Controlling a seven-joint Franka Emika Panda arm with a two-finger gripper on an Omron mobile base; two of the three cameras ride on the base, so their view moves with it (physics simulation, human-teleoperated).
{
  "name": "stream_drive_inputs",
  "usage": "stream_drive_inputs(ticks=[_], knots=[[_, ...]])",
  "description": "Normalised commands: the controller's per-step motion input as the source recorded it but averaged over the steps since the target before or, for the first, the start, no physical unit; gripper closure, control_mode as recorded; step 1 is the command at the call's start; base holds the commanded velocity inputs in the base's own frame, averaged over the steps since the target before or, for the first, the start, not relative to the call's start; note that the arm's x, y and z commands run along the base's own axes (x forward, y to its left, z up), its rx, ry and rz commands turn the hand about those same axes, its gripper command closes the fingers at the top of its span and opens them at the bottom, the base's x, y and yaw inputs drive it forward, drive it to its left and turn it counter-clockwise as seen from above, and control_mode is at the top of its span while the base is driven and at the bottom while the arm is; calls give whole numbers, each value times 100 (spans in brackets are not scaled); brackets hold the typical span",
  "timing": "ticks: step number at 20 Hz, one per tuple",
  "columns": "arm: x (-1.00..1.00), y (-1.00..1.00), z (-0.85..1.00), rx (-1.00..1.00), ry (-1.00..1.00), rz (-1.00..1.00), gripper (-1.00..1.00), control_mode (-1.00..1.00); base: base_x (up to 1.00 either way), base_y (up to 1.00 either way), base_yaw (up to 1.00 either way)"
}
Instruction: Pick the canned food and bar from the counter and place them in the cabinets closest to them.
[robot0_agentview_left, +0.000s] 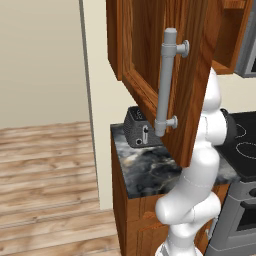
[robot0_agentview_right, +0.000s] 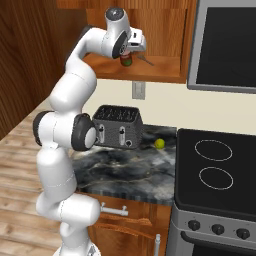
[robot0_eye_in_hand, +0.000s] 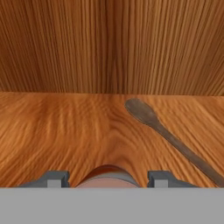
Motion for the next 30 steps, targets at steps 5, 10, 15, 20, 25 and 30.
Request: stream_drive_inputs(ticks=[5, 10, 15, 20, 25, 30], knots=[[2, 0, 0, 0, 1, 0, 100, -100, 0, 0, 0], [0, 0, 0, 0, 0, 0, 100, -100, 0, 0, 0], [0, 0, 0, 0, 0, 0, 100, -100, 0, 0, 0], [0, 0, -8, 0, 1, 0, 100, -100, 0, 0, 0], [0, 0, -5, 0, 0, 0, 100, -100, 0, 0, 0], [0, 0, 0, 0, 0, 0, 100, -100, 0, 0, 0]])
